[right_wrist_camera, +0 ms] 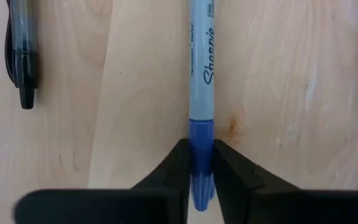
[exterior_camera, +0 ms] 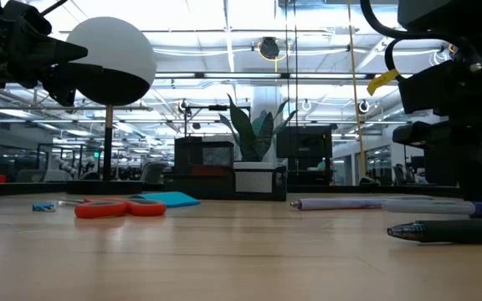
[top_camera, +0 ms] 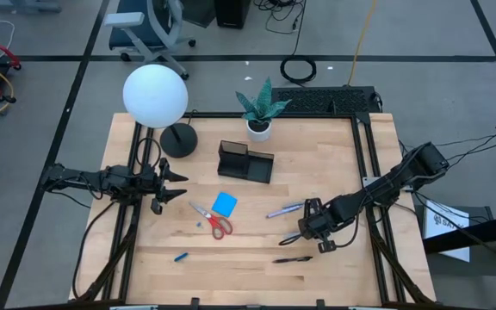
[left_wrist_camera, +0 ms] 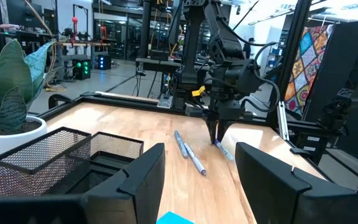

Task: Pick and place office supplies into organizer
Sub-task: Put the blue pen into the desk organizer

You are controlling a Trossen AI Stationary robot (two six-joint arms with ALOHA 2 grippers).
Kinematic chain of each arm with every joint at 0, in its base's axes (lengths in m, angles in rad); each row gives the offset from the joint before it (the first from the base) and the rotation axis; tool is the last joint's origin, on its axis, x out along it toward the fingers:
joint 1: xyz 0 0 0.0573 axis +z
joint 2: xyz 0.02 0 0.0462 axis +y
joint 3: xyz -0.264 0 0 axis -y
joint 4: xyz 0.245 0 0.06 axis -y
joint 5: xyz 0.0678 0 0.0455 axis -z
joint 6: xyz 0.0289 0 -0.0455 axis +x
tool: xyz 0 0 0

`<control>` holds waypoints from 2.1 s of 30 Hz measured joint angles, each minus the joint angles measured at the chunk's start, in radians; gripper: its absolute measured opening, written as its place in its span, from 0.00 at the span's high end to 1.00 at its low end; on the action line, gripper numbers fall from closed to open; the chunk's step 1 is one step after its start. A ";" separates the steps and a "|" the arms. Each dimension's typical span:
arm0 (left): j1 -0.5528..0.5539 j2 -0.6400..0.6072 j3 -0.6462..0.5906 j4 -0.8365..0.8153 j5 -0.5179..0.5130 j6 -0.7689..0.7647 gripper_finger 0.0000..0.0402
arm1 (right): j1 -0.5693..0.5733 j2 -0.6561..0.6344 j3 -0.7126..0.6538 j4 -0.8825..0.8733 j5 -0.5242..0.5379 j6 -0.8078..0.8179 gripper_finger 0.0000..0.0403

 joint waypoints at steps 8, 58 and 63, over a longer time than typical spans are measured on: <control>0.000 0.000 0.000 0.000 0.000 0.000 0.50 | -0.024 0.001 0.000 -0.001 -0.043 -0.008 0.92; 0.000 0.000 0.000 0.000 0.000 0.002 0.50 | -0.278 -0.008 0.105 0.810 0.090 -0.392 0.92; 0.000 0.000 0.000 0.002 -0.009 0.125 0.50 | -0.326 -0.008 0.105 0.889 0.091 -0.393 0.92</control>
